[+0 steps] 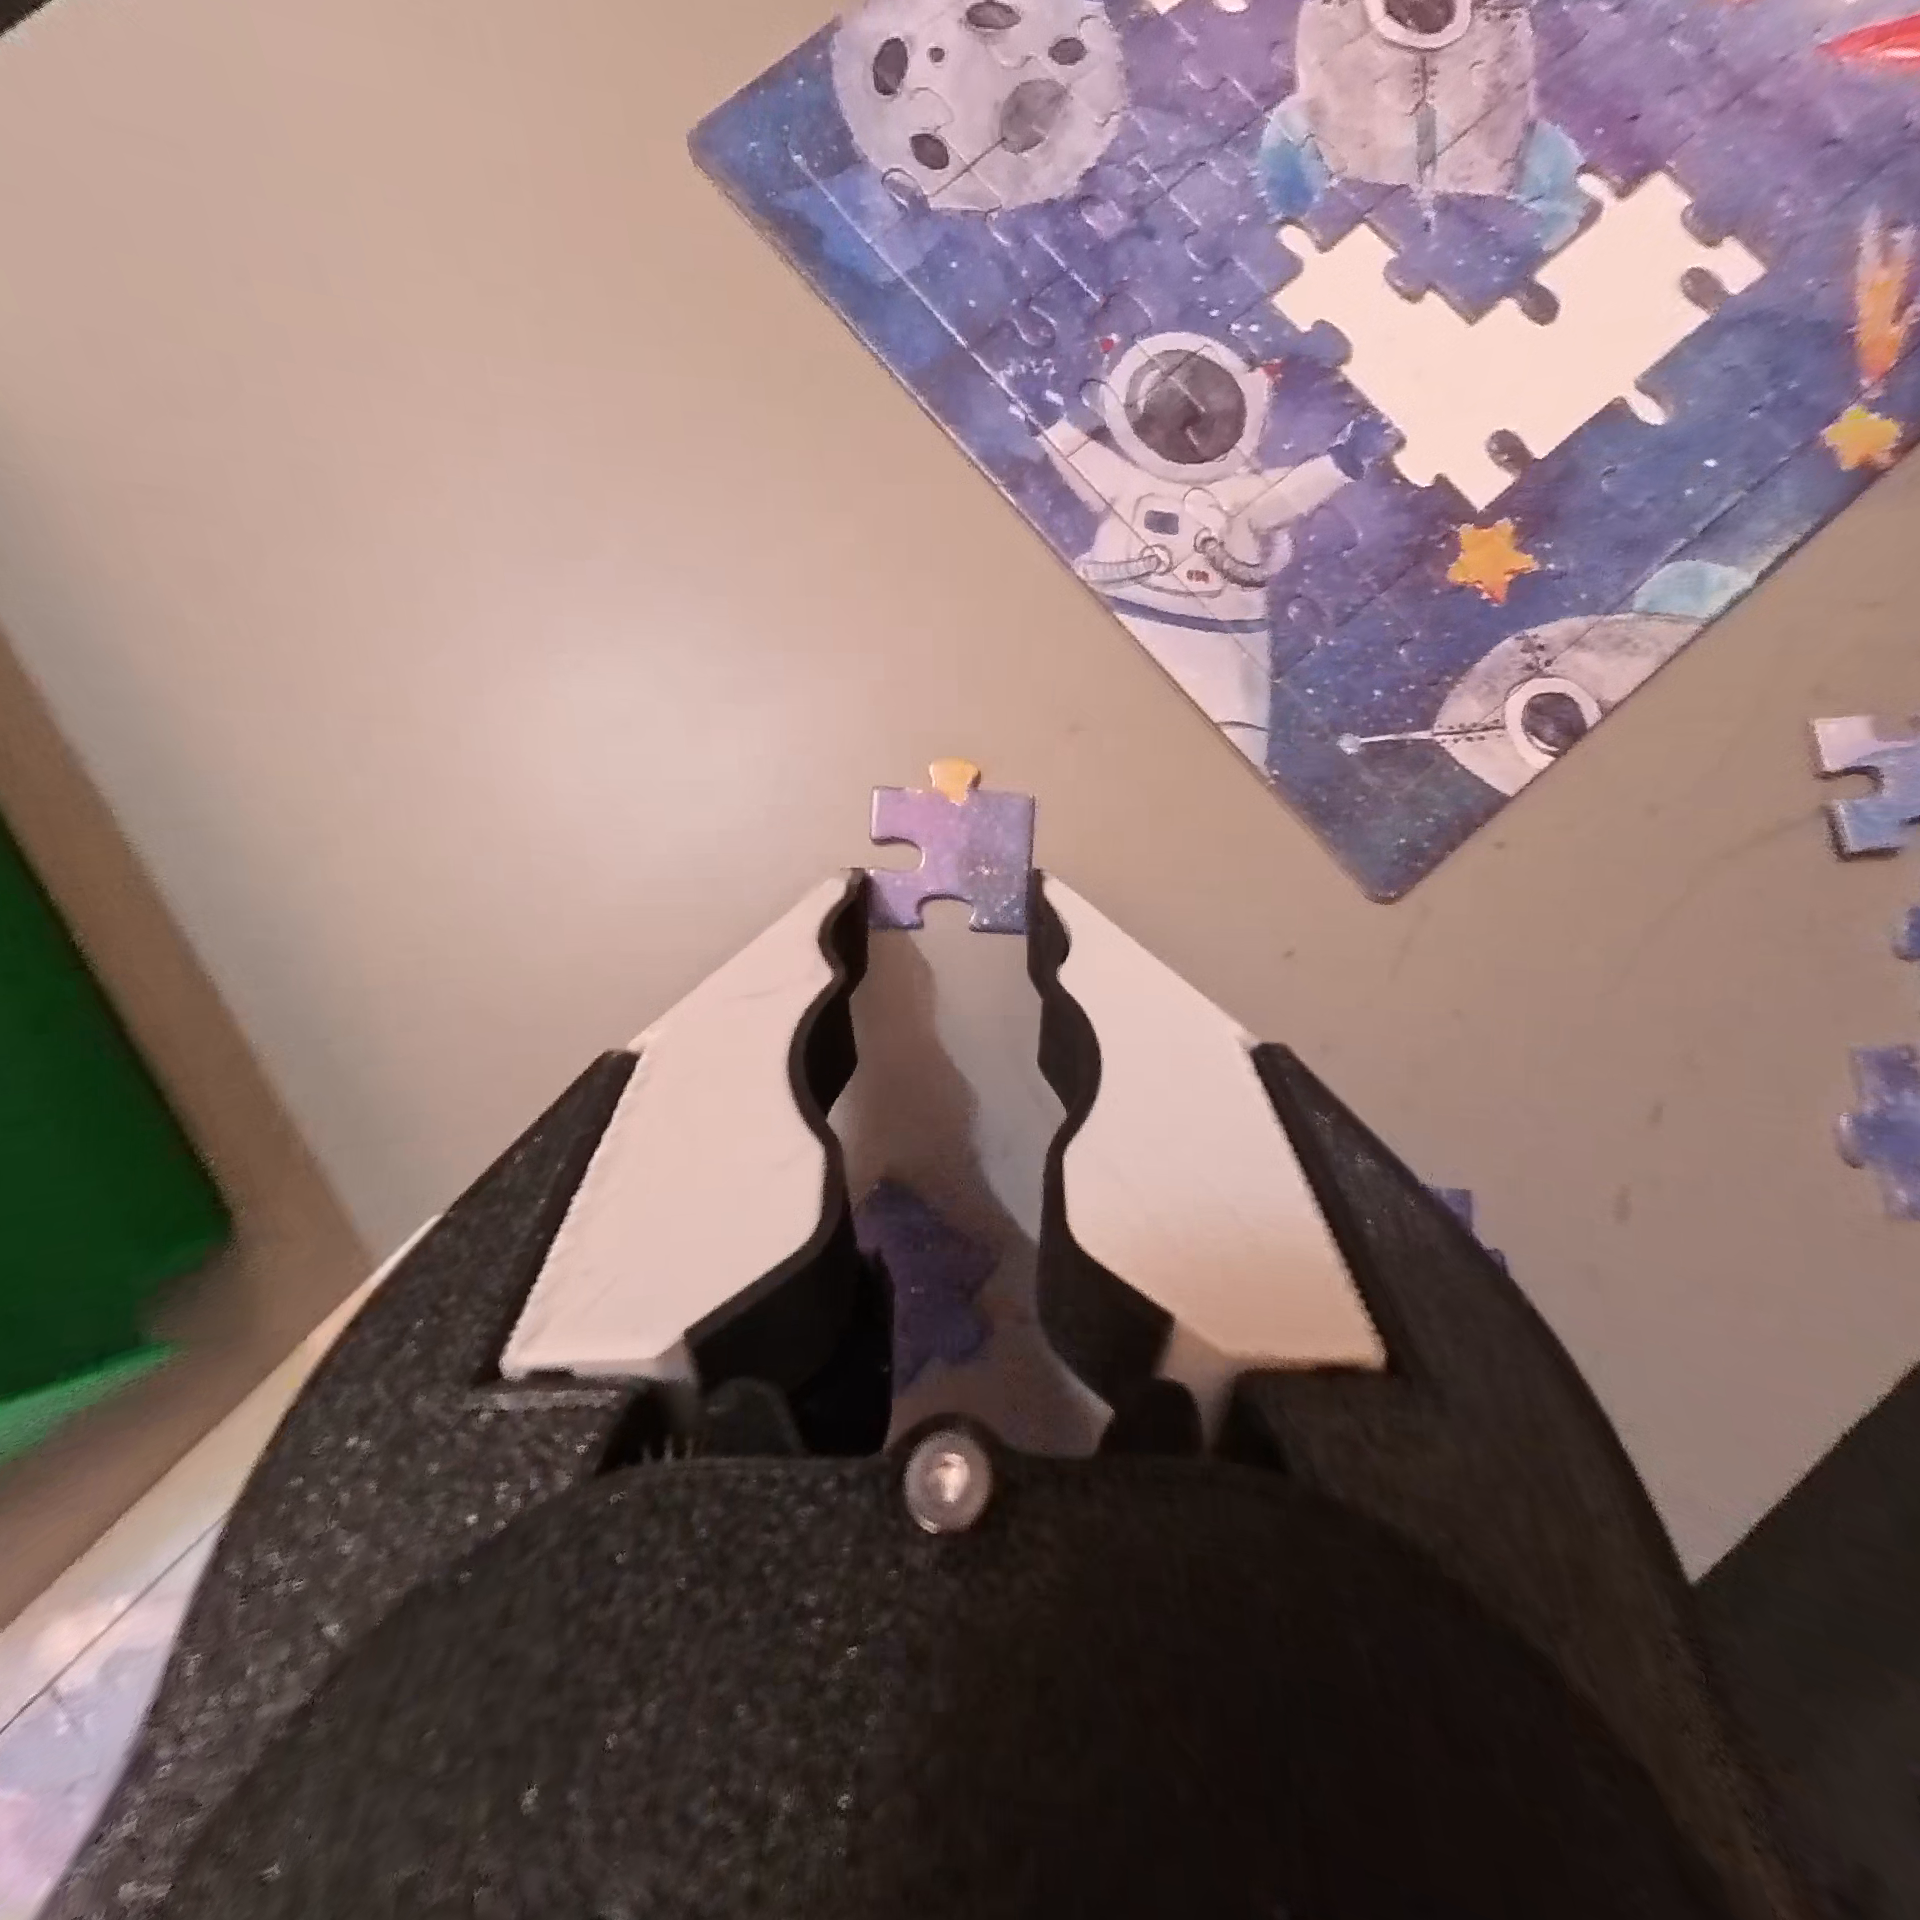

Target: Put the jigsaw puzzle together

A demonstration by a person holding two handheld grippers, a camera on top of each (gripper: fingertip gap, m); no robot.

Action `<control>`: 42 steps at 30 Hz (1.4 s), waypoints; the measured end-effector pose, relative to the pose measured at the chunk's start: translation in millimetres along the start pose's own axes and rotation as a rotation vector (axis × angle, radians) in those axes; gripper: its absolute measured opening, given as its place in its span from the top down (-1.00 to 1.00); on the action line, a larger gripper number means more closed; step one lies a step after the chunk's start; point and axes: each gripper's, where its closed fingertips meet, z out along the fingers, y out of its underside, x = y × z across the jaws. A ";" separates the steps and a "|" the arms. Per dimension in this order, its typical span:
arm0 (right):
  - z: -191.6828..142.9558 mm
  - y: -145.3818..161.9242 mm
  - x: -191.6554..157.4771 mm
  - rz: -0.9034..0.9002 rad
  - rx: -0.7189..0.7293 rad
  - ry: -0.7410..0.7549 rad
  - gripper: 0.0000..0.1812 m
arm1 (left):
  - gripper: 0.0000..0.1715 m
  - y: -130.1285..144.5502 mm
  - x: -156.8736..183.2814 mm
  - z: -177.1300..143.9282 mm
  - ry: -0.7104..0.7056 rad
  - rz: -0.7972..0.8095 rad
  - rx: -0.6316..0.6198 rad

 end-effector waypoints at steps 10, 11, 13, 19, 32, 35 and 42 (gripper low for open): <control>4.6 5.7 -0.1 0.032 -0.035 -0.021 0.77 | 0.65 -9.6 10.7 -2.1 -0.067 0.062 -0.045; 4.6 5.8 0.1 0.036 -0.035 -0.023 0.77 | 0.65 -15.3 13.1 -3.0 -0.072 0.077 -0.036; 5.1 6.3 0.6 0.044 -0.039 -0.025 0.77 | 0.65 -31.3 19.6 -4.7 -0.075 0.099 -0.003; 5.1 8.4 0.7 0.049 -0.048 -0.027 0.77 | 0.65 -79.4 58.3 5.4 0.007 0.127 0.141; 5.1 8.8 -0.2 0.081 -0.046 -0.052 0.77 | 0.65 -92.9 88.5 30.8 0.192 0.161 0.201; 5.5 10.1 -0.9 0.086 -0.054 -0.057 0.77 | 0.65 -83.9 97.3 39.4 0.194 0.253 0.152; 6.1 10.2 -1.3 0.086 -0.054 -0.059 0.77 | 0.66 -82.4 107.0 39.1 0.240 0.301 0.166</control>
